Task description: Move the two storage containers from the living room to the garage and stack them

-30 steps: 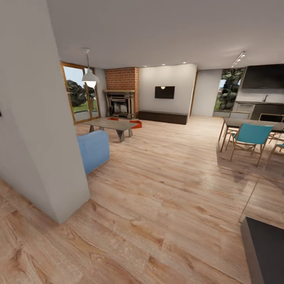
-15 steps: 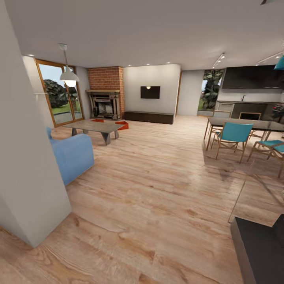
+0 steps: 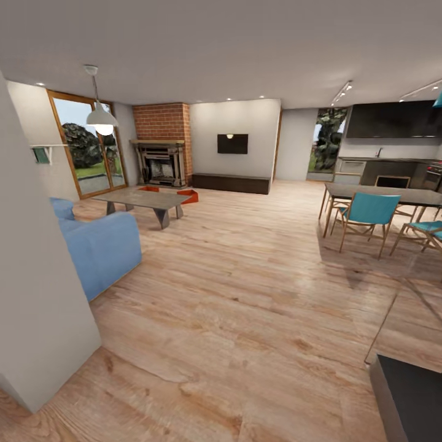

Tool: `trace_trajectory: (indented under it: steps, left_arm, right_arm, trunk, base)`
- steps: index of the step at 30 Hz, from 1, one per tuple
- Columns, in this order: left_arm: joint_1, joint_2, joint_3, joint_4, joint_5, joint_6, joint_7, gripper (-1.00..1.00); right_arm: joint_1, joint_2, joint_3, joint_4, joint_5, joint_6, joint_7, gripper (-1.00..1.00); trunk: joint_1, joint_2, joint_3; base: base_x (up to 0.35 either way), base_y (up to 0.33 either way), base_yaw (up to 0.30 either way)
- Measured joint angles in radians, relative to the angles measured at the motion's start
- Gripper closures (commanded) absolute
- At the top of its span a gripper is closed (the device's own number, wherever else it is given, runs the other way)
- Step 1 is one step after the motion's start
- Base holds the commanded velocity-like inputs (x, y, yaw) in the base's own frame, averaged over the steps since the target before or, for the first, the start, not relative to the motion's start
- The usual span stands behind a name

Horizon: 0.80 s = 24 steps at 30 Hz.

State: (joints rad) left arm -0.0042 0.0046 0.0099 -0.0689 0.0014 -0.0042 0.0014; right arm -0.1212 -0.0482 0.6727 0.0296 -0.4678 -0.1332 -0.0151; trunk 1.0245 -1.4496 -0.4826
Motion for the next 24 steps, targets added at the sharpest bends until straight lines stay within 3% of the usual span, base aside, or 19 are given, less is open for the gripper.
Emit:
trace_trajectory:
  steps: [24]
  left_arm:
    - [0.000, 0.000, -0.001, 0.000, 0.001, 0.000, 0.000, -1.00]
  right_arm:
    - [0.000, 0.001, 0.000, 0.000, 0.000, 0.000, 0.000, -1.00]
  trunk:
    - [0.000, 0.000, 0.000]
  base:
    - [0.323, 0.000, 0.000]
